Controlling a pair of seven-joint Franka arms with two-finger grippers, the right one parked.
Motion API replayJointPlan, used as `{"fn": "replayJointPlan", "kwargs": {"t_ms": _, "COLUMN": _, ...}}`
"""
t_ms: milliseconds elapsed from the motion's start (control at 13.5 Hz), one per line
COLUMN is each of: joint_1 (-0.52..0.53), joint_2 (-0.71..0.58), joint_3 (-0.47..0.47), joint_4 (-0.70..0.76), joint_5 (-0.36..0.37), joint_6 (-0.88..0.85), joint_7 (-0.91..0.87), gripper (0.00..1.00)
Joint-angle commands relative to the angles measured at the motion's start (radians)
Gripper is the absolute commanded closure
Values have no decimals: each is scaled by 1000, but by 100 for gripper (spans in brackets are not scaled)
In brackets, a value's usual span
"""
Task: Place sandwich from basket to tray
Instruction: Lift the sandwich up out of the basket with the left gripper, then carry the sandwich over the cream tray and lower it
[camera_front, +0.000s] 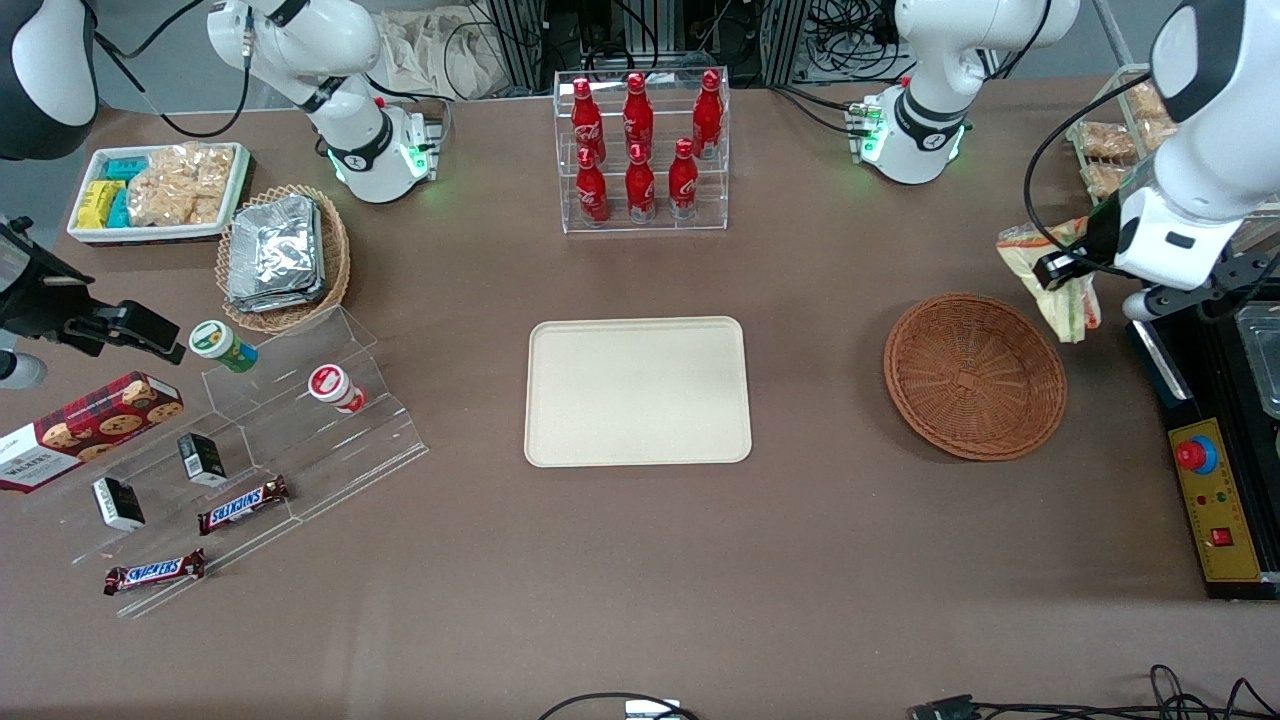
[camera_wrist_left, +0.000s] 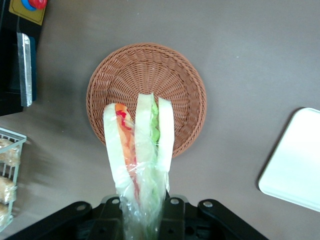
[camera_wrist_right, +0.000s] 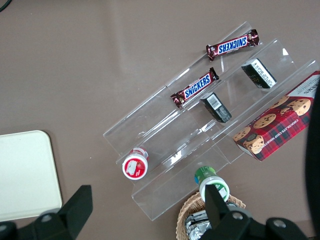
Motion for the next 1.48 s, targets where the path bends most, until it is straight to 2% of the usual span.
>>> {"fn": "replayJointPlan", "kwargs": {"t_ms": 0, "joint_1": -32, "joint_2": 123, "joint_3": -11, "joint_4": 211, "joint_5": -8, "joint_6": -126, "joint_7": 13, "gripper": 100}}
{"fn": "replayJointPlan", "kwargs": {"t_ms": 148, "joint_1": -37, "joint_2": 178, "joint_3": -80, "joint_4": 312, "joint_5": -52, "joint_6": -175, "joint_7": 1, "gripper": 100}}
{"fn": "replayJointPlan", "kwargs": {"t_ms": 370, "joint_1": -37, "joint_2": 259, "joint_3": -256, "joint_4": 410, "joint_5": -58, "joint_6": -186, "joint_7": -48, "gripper": 100}}
{"fn": "replayJointPlan", "kwargs": {"t_ms": 519, "joint_1": -37, "joint_2": 340, "joint_3": -417, "joint_4": 482, "joint_5": -40, "joint_6": -182, "joint_7": -203, "gripper": 100}}
{"fn": "replayJointPlan", "kwargs": {"t_ms": 667, "joint_1": -37, "joint_2": 437, "joint_3": -540, "joint_4": 561, "joint_5": -16, "joint_6": -169, "joint_7": -381, "gripper": 100}}
{"fn": "replayJointPlan", "kwargs": {"t_ms": 815, "joint_1": -37, "joint_2": 508, "joint_3": -643, "joint_4": 593, "joint_5": 76, "joint_6": -143, "joint_7": -461, "gripper": 100}}
{"fn": "replayJointPlan", "kwargs": {"t_ms": 889, "joint_1": -37, "joint_2": 520, "joint_3": -678, "joint_4": 583, "joint_5": 113, "joint_6": -129, "joint_7": -467, "gripper": 100}}
{"fn": "replayJointPlan", "kwargs": {"t_ms": 1037, "joint_1": -43, "joint_2": 546, "joint_3": -686, "joint_4": 525, "joint_5": 149, "joint_6": -46, "joint_7": -475, "gripper": 100}}
{"fn": "replayJointPlan", "kwargs": {"t_ms": 1185, "joint_1": -43, "joint_2": 546, "joint_3": -683, "joint_4": 364, "joint_5": 167, "joint_6": 120, "joint_7": -474, "gripper": 100}}
{"fn": "replayJointPlan", "kwargs": {"t_ms": 1407, "joint_1": -35, "joint_2": 563, "joint_3": -674, "joint_4": 128, "joint_5": 259, "joint_6": 394, "joint_7": -473, "gripper": 100}}
